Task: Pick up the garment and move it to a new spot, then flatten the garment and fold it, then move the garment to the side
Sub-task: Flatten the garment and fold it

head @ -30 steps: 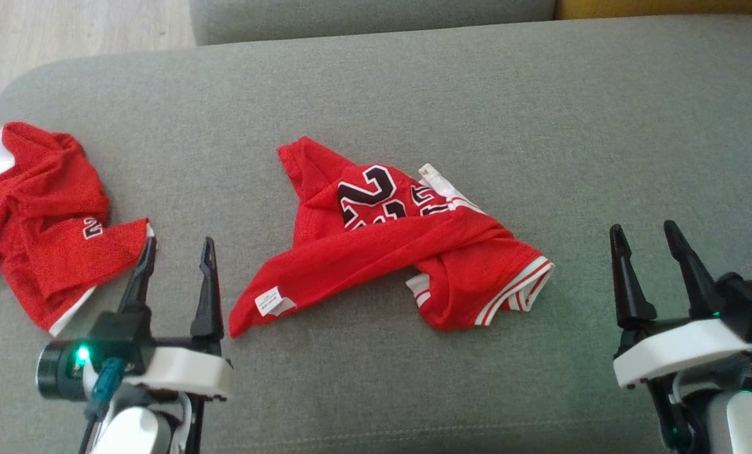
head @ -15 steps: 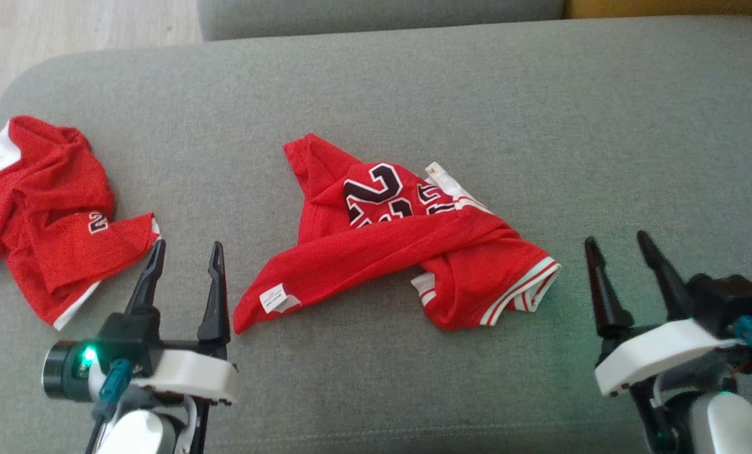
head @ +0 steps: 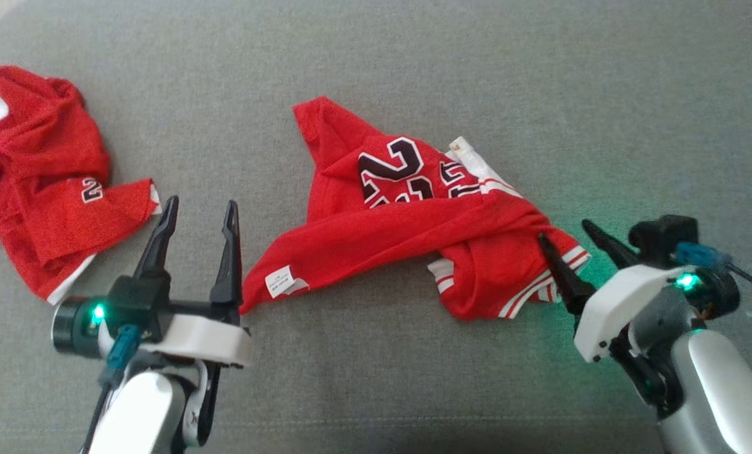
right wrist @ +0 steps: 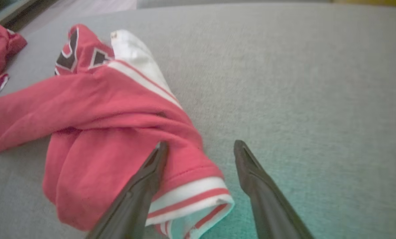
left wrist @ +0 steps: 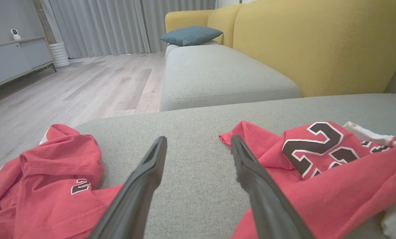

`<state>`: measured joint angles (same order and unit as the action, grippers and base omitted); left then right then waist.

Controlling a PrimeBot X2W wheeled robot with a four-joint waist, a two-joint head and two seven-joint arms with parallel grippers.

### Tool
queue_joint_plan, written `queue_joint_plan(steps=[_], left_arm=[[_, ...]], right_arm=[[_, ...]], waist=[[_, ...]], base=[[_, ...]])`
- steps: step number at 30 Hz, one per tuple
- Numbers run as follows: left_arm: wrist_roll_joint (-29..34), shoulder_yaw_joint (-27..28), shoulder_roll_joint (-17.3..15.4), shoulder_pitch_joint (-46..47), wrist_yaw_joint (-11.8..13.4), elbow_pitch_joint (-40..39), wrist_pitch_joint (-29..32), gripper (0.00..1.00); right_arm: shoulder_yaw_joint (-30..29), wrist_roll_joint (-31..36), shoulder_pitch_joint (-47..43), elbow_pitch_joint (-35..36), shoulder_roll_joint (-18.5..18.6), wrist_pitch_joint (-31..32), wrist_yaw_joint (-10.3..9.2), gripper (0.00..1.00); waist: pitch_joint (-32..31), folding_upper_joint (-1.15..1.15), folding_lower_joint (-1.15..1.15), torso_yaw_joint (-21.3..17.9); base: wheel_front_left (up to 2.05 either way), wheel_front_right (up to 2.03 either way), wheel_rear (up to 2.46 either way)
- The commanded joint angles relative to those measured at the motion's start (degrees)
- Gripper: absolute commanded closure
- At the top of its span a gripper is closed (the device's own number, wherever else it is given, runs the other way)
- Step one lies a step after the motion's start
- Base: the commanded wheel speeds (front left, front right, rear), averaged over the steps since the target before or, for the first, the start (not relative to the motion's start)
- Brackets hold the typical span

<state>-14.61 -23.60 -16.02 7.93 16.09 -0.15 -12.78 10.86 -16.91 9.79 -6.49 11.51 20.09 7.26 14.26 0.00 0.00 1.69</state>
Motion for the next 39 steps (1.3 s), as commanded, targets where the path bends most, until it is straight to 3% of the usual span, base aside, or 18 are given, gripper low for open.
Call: queue_joint_plan(steps=[1,4,5,6,7,14,21,24,30,36,37,38,39], left_arm=[[0.6,1.7,-0.6,2.9,0.0,-1.4,-0.6,0.00],[0.6,1.5,-0.3,3.5,-0.1,-0.9,-0.9,0.00],[0.6,1.5,-0.2,3.6,-0.1,-0.7,-1.0,0.00],[0.6,1.5,-0.1,3.7,-0.2,-0.5,-1.0,0.00],[0.5,1.4,0.0,3.9,-0.2,-0.3,-1.1,0.00],[0.4,1.3,0.6,4.4,-0.2,0.5,-1.5,0.00],[0.2,1.3,0.8,4.5,-0.3,1.1,-1.8,0.00],[0.1,1.3,1.0,4.3,-0.3,1.2,-1.9,0.00],[-0.2,1.3,1.3,3.9,-0.2,1.5,-2.0,0.00],[-0.4,1.7,1.0,3.5,-0.1,1.8,-2.1,0.00],[-0.5,1.8,1.0,3.4,-0.1,1.8,-2.1,0.00],[-0.5,1.8,0.9,3.4,-0.1,1.8,-2.1,0.00],[-0.5,1.8,0.8,3.3,-0.1,1.9,-2.1,0.00]], right_arm=[[2.4,-1.6,1.7,1.3,2.0,1.9,0.23,0.00],[4.2,-4.1,2.8,0.5,3.6,4.9,0.23,0.00],[4.7,-5.2,3.1,0.4,4.0,5.7,0.23,0.24],[5.0,-6.0,3.4,0.4,4.3,6.0,0.23,0.81],[5.2,-6.6,3.7,0.4,4.6,6.3,0.23,1.00],[2.8,-6.5,7.4,3.2,7.3,2.2,0.23,1.00],[1.0,2.6,13.6,4.7,10.5,-5.8,0.23,1.00],[2.7,5.9,11.7,3.6,10.9,-5.8,0.23,1.00],[6.9,6.5,2.0,2.9,8.4,-2.7,0.23,1.00],[5.8,5.5,-5.5,3.4,3.8,-1.4,0.23,1.00],[5.2,5.4,-6.1,3.2,2.8,-1.7,0.23,0.97],[4.6,5.4,-6.5,3.0,1.9,-2.0,0.23,0.61],[4.0,5.6,-6.8,2.8,1.0,-2.4,0.23,0.06]], waist=[[1.0,0.00,0.00,0.5],[1.6,0.00,0.00,0.7],[1.7,0.00,0.00,0.7],[1.8,0.00,0.00,0.7],[1.9,0.00,0.00,0.8],[1.5,0.00,0.00,1.0],[0.9,0.00,0.00,1.0],[0.9,0.00,0.00,1.1],[1.0,0.00,0.00,0.7],[0.8,0.00,0.00,-1.0],[0.7,0.00,0.00,-1.2],[0.6,0.00,0.00,-1.4],[0.5,0.00,0.00,-1.5]], base=[[0.00,0.00,0.00],[0.00,0.00,0.00],[0.00,0.00,0.00],[0.00,0.00,0.00],[0.00,0.00,0.00],[0.00,0.00,0.00],[0.00,0.00,0.00],[0.00,0.00,0.00],[0.00,0.00,0.00],[0.00,0.00,0.00],[0.00,0.00,0.00],[0.00,0.00,0.00],[0.00,0.00,0.00]])
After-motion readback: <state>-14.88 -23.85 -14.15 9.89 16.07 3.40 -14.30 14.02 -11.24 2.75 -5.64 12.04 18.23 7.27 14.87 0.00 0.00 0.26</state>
